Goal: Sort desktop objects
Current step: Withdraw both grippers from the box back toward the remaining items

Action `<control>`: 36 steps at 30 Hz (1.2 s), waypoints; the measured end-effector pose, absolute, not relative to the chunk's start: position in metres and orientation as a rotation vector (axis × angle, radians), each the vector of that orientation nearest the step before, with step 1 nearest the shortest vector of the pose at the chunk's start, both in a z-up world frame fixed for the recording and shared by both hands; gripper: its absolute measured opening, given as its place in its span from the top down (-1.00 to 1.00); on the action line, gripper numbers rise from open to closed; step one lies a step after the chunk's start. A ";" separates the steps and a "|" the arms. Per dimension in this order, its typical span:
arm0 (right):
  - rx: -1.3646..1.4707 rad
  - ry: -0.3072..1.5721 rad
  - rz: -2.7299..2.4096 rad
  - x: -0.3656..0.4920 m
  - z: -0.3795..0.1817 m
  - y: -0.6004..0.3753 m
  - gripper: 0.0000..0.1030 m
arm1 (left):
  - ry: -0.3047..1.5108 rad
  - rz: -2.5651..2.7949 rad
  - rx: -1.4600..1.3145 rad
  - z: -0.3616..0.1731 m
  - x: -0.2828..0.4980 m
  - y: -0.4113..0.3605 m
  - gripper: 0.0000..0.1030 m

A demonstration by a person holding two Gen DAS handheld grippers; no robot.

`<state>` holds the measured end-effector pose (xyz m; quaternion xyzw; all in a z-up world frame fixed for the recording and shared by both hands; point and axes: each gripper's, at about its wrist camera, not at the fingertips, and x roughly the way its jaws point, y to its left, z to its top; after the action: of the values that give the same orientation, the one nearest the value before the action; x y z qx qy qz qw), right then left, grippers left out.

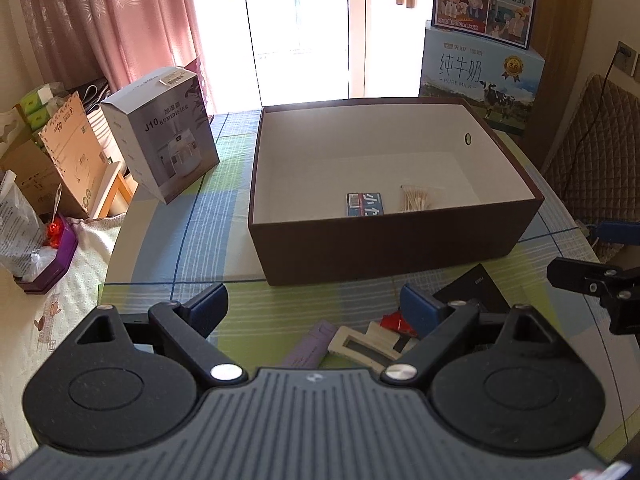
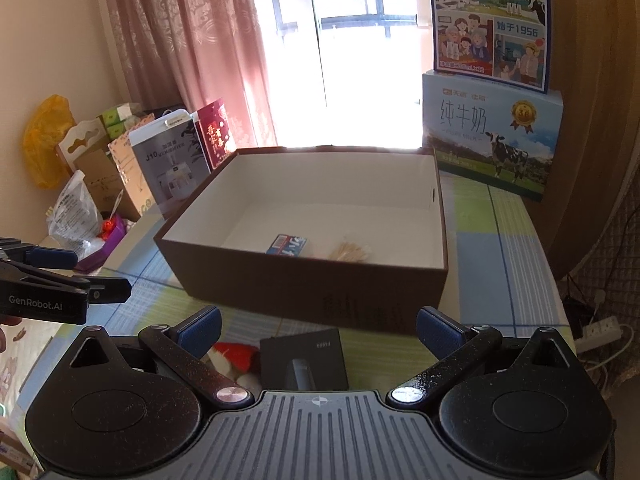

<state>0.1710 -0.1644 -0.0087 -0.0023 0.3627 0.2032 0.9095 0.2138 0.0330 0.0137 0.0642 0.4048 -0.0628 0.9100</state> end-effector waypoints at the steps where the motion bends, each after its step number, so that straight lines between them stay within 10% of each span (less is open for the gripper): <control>1: -0.008 0.749 0.421 0.167 -0.009 -0.166 -0.96 | 0.837 -0.127 0.129 0.013 0.209 0.034 -0.76; 36: -0.024 0.855 0.462 0.084 -0.040 -0.197 -0.96 | 0.980 -0.131 0.110 -0.029 0.108 0.027 -0.76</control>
<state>0.0837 -0.1966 -0.0401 -0.0117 0.4107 0.2222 0.8842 0.1075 0.0274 -0.0289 0.0529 0.4699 -0.0628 0.8789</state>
